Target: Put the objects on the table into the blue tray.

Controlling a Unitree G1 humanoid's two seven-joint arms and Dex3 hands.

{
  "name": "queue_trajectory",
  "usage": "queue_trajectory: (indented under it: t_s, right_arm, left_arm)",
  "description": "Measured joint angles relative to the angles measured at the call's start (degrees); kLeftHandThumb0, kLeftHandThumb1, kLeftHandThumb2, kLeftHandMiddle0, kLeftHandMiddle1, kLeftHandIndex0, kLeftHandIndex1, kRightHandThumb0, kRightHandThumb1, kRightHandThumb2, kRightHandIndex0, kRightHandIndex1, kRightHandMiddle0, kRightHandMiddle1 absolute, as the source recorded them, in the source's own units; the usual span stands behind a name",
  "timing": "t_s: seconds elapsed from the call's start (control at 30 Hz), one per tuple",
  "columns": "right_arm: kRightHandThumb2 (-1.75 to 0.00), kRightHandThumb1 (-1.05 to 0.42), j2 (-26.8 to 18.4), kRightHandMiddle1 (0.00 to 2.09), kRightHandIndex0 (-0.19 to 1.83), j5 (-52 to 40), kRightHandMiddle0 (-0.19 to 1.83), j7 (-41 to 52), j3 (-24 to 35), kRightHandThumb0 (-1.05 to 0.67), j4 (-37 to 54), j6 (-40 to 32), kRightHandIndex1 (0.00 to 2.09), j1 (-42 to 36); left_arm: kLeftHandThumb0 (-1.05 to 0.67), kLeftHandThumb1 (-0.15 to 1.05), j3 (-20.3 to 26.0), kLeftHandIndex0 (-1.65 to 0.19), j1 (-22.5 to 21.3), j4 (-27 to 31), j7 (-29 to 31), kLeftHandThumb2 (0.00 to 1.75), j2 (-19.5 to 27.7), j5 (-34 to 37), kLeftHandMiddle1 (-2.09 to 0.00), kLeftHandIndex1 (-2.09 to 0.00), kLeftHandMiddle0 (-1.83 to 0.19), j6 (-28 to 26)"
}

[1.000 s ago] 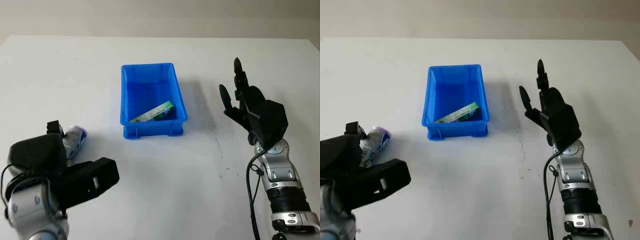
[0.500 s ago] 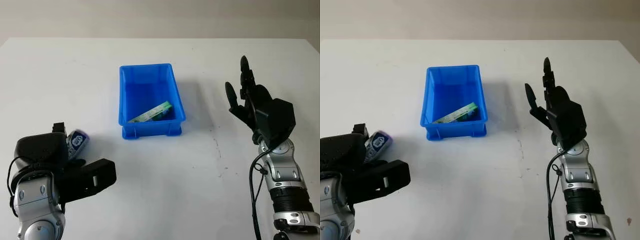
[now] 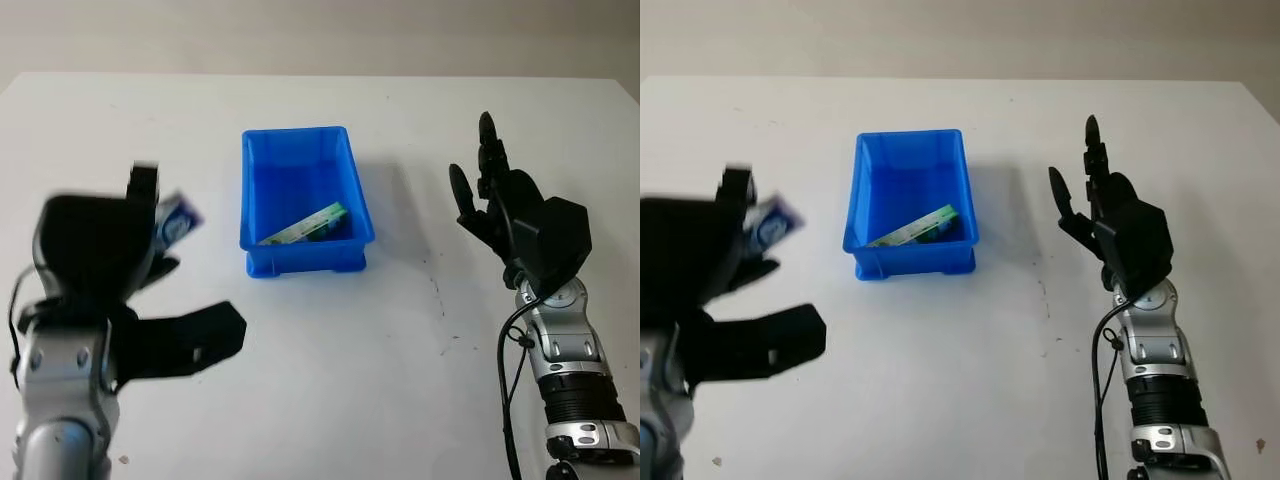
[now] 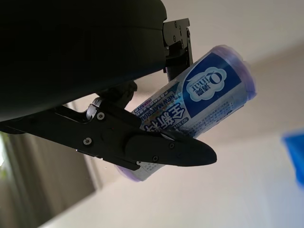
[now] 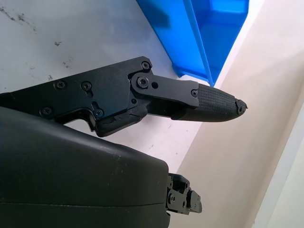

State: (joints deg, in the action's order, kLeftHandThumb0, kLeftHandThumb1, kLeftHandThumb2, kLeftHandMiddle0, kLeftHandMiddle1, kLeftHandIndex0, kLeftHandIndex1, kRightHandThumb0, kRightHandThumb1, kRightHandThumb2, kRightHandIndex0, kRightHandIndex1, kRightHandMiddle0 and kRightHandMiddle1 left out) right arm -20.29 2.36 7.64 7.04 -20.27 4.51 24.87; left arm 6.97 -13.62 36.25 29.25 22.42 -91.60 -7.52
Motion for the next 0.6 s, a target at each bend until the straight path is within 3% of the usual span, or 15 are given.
queue_trajectory:
  t_s: [0.13, 0.2, 0.37, 0.47, 0.5, 0.6]
  right_arm:
    - [-0.60, -1.05, 0.03, 0.00, -0.19, 0.00, -0.19, -0.11, 0.01, -0.75, 0.05, 0.00, 0.00, -0.04]
    - [-0.60, -1.05, 0.03, 0.00, -0.19, -0.01, -0.19, -0.11, 0.01, -0.73, 0.06, 0.00, 0.00, -0.04]
    - [-0.59, -1.05, 0.15, 0.00, -0.19, -0.07, -0.19, -0.03, -0.09, -0.75, 0.07, 0.06, 0.00, 0.06]
    - [-0.59, -1.05, 0.25, 0.00, -0.19, 0.19, -0.19, -0.21, -0.37, -0.75, 0.10, -0.19, 0.00, 0.28]
    - [-0.60, -1.05, 0.16, 0.00, -0.19, 0.37, -0.19, -0.35, -0.37, -0.75, 0.11, -0.34, 0.00, 0.20]
    - [-0.60, -1.05, 0.24, 0.00, -0.19, 0.53, -0.19, -0.40, -0.75, -0.74, 0.17, -0.76, 0.00, 0.31]
  left_arm:
    - [-0.49, 1.05, -0.24, -0.21, -5.10, -4.13, -7.19, 0.33, 2.38, 2.60, -2.09, -2.09, -0.89, 0.94]
    - [-0.51, 1.05, -1.11, -0.39, -8.00, -6.50, -10.06, 0.32, 4.09, 2.73, -2.09, -2.09, -1.00, 1.58]
    - [-0.49, 1.05, -4.53, -0.56, -19.76, -17.84, -21.49, 0.25, 5.61, 10.52, -2.09, -2.09, -1.14, 4.71]
    - [-0.51, 1.05, -7.45, -0.59, -25.68, -24.29, -25.32, 0.25, 5.41, 16.38, -2.09, -2.09, -1.11, 6.53]
    - [-0.48, 1.05, -8.26, -0.50, -27.49, -27.26, -25.45, 0.29, 4.97, 19.22, -2.09, -2.09, -0.96, 7.19]
    - [-0.46, 1.05, -11.05, -0.45, -34.61, -40.98, -23.22, 0.34, 2.29, 29.09, -2.09, -2.09, -0.92, 8.97]
